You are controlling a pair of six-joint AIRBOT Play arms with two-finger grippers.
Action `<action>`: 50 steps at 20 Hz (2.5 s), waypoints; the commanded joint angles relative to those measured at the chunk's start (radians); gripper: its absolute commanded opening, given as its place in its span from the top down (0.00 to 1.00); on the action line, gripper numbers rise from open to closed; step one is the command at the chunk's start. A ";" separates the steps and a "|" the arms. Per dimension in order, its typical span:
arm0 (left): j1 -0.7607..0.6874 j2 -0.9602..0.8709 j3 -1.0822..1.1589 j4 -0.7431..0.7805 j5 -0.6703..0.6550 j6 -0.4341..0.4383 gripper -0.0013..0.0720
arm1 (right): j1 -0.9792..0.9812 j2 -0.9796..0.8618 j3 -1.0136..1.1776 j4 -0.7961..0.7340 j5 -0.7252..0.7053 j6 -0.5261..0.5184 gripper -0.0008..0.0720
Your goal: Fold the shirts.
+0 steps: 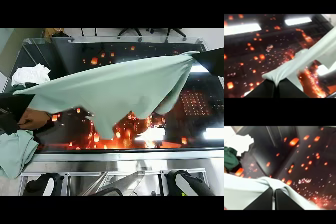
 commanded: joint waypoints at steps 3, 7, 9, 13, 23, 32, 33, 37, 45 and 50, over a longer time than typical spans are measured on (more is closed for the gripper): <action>0.014 -0.133 -0.294 -0.242 0.084 0.201 0.97 | 0.129 -0.233 -0.187 0.092 -0.049 -0.076 0.96; -0.089 -0.411 -0.432 -0.238 0.313 0.267 0.96 | 0.277 -0.492 -0.266 0.090 -0.171 -0.142 0.75; -0.084 -0.556 -0.419 -0.238 0.326 0.275 0.96 | 0.268 -0.578 -0.257 0.092 -0.193 -0.137 0.43; 0.008 -0.758 -0.266 -0.235 0.193 0.298 0.12 | 0.116 -0.558 -0.253 0.088 -0.055 -0.076 0.43; 0.062 -0.982 -0.135 -0.062 0.142 0.297 0.12 | 0.516 -0.231 -0.943 0.039 -0.424 0.142 0.16; 0.065 -0.985 -0.135 -0.055 0.204 0.299 0.12 | 0.921 -0.496 -0.847 0.148 -0.777 0.102 0.30; 0.065 -0.985 -0.135 -0.053 0.202 0.299 0.12 | 0.927 -0.506 -0.817 0.148 -0.769 0.083 0.48; 0.064 -0.985 -0.135 -0.053 0.202 0.300 0.12 | 0.907 -0.457 -0.729 0.014 -0.667 0.136 0.96; -0.158 -0.985 -0.253 0.043 0.266 0.306 0.12 | 0.659 -0.156 -0.715 -0.654 -0.251 0.624 0.96; -0.382 -0.985 -0.299 0.064 0.211 0.306 0.12 | 0.565 -0.112 -0.715 -0.654 -0.231 0.554 0.96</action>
